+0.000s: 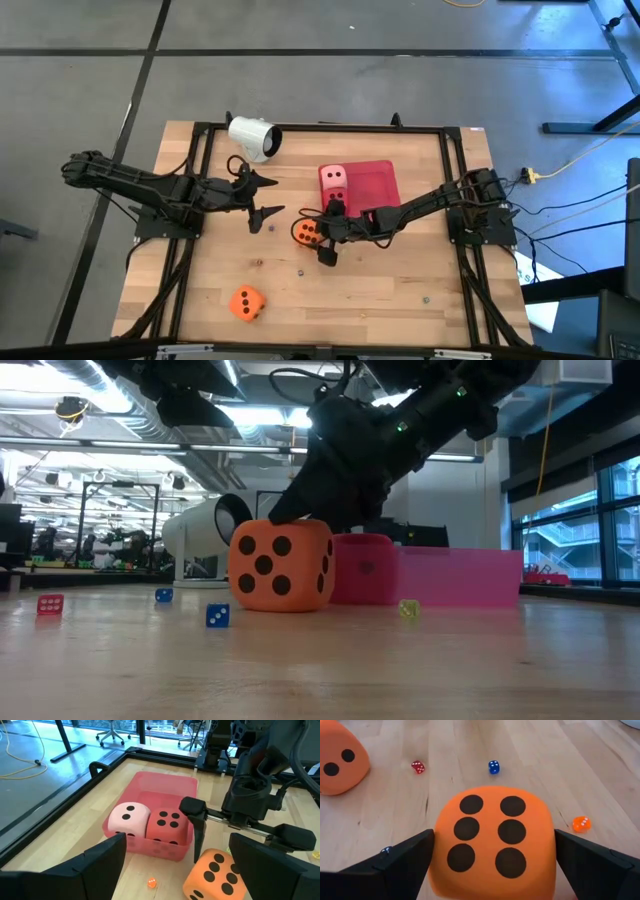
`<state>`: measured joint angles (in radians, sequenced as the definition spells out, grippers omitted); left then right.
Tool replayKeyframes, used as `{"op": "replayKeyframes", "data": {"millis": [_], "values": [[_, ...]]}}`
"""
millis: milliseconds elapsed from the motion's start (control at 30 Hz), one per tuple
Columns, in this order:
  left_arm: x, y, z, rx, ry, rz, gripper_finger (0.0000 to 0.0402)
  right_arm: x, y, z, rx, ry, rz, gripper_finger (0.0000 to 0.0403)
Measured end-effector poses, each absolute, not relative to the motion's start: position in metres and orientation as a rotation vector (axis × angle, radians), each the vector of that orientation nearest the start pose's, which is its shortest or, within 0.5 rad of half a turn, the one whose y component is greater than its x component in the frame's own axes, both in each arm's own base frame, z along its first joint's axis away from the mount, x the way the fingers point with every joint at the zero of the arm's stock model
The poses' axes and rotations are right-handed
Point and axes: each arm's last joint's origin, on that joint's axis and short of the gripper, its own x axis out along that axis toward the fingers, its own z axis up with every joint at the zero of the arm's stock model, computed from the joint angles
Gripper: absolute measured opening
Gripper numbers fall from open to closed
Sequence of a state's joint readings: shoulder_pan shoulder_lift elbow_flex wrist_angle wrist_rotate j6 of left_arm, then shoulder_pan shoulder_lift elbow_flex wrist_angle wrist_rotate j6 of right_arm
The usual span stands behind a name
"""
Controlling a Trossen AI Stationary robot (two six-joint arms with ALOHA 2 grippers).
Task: Pick & Place Dice
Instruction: Put the big top orange dice into the red bin
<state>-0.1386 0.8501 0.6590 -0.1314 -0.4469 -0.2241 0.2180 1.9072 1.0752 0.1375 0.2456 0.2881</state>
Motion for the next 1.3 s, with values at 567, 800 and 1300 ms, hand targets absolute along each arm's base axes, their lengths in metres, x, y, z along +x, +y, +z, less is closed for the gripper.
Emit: {"op": "replayKeyframes", "data": {"millis": [567,800,1300], "values": [[0.1867,-0.0134,0.2845,-0.127,0.274,0.338,0.0347,0.3829,0.0762,0.1524,0.057,0.664,-0.051,0.0396],[0.1867,-0.0134,0.2845,-0.127,0.274,0.338,0.0347,0.3828,0.0762,0.1524,0.051,0.665,-0.048,0.0396],[0.1867,-0.0134,0.2845,-0.128,0.274,0.339,0.0347,0.3847,0.0757,0.1534,0.109,0.646,-0.001,0.0396]]}}
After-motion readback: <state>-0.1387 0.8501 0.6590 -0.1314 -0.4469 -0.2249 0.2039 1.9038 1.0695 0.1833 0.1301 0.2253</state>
